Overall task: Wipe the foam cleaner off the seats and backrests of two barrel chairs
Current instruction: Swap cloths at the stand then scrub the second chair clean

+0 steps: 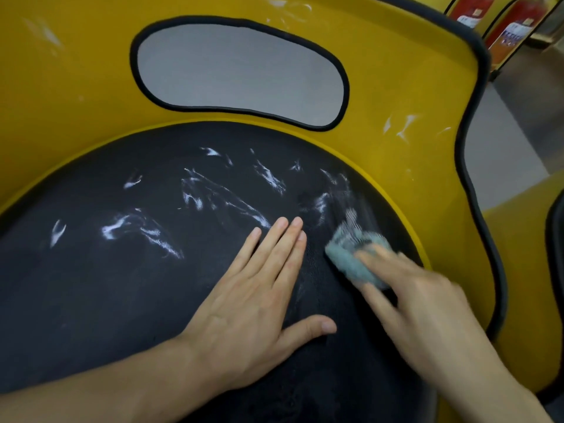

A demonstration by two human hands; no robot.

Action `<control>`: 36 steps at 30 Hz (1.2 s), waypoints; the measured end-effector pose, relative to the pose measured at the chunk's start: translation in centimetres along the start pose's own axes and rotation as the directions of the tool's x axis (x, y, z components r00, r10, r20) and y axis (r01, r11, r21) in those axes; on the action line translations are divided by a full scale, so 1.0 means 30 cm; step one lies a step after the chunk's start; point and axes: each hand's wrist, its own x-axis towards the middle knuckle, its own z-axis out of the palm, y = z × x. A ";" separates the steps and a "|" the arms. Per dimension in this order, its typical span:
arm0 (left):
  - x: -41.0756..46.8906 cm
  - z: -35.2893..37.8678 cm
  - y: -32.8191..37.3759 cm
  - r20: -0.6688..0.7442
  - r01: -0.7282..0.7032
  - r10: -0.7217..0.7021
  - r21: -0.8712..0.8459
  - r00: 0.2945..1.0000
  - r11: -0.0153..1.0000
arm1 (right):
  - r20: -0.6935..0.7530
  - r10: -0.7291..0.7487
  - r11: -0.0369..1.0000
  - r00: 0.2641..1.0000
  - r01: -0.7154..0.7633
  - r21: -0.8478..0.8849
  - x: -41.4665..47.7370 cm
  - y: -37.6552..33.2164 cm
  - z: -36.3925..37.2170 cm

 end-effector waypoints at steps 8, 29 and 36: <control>0.004 0.003 0.001 0.003 -0.006 0.005 0.035 1.000 0.999 | 0.101 -0.008 1.000 0.995 0.009 -0.002 0.098 -0.032 0.097; 0.005 0.009 -0.003 0.004 -0.011 0.011 0.054 1.000 0.998 | 0.073 0.082 0.995 0.994 -0.078 -0.058 0.121 -0.073 0.124; 0.005 0.011 0.000 0.013 0.000 -0.002 0.085 1.000 0.996 | 0.104 0.076 0.995 0.992 -0.070 -0.064 0.168 -0.077 0.108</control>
